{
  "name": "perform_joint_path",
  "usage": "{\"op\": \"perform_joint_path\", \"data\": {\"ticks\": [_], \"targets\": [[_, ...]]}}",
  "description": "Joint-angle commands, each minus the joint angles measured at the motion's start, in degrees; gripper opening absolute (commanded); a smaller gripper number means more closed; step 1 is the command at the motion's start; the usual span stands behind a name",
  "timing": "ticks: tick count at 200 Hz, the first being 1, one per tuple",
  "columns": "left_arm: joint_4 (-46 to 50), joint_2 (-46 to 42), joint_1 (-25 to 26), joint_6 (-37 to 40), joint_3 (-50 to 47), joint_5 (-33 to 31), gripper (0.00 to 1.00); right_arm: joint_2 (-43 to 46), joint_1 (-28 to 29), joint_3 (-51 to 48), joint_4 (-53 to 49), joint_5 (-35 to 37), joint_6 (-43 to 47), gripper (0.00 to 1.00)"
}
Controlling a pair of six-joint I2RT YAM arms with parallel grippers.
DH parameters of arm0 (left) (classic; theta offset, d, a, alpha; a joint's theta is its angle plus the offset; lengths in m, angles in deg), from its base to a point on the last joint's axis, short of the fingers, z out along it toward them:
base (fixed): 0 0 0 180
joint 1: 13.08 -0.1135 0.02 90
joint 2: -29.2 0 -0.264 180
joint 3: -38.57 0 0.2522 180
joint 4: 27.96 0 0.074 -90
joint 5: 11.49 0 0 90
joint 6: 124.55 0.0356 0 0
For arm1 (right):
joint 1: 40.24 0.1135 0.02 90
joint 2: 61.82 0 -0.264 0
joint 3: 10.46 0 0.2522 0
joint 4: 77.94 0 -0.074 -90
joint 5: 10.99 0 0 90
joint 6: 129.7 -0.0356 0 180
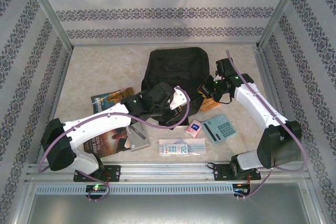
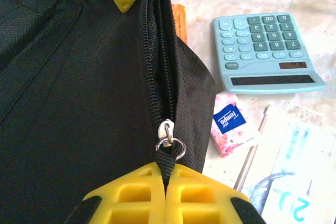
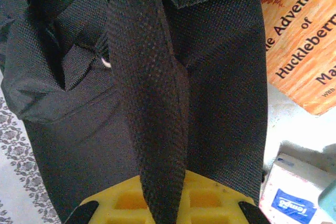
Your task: Pack the student bag
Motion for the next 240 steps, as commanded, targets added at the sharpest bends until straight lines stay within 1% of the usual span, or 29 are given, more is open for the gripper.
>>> {"op": "perform_joint_path", "data": {"ticks": [1, 34, 78, 119, 145, 170, 193, 219, 225, 235, 240], "targets": [[5.8, -0.8, 0.7, 0.5, 0.7, -1.8, 0.0, -0.9, -0.4, 3.1, 1.0, 4.1, 3.5, 0.0], [6.2, -3.3, 0.7, 0.1, -3.0, -5.5, 0.0, -0.1, -1.6, 2.3, -0.2, 5.6, 4.2, 0.0], [5.6, -9.9, 0.4, -2.3, -9.9, -14.2, 0.0, -0.3, -2.6, 2.2, -0.8, 7.0, 5.9, 0.0], [6.0, -14.1, -2.2, -4.5, -13.1, -17.0, 0.0, -1.6, -3.0, 4.5, -2.6, 9.1, 8.6, 0.0], [7.3, -15.5, -3.1, -3.8, -13.3, -15.3, 0.0, -2.7, -3.1, 5.6, -2.7, 9.1, 9.5, 0.0], [9.3, -14.8, -3.0, -3.2, -11.4, -11.6, 0.0, -5.0, -3.1, 7.7, -0.1, 5.2, 11.1, 0.0], [8.9, -13.9, -1.7, -2.0, -9.2, -8.0, 0.0, -9.1, -2.3, 13.8, 0.8, 1.9, 13.2, 0.0], [8.4, -10.3, 1.2, -0.3, -4.6, -6.4, 0.0, -14.0, -2.3, 21.7, -1.6, 2.4, 14.2, 0.0], [8.3, -9.0, 1.7, -0.2, -3.3, -6.3, 0.0, -14.9, -2.4, 23.1, -2.3, 3.4, 14.1, 0.05], [7.6, -6.7, 2.0, -0.3, -1.3, -6.0, 0.0, -16.2, -2.8, 24.9, -3.7, 5.2, 13.9, 0.32], [7.2, -5.5, 2.1, -0.5, -0.4, -6.3, 0.0, -16.7, -2.9, 25.9, -4.9, 6.7, 13.6, 0.42]]}}
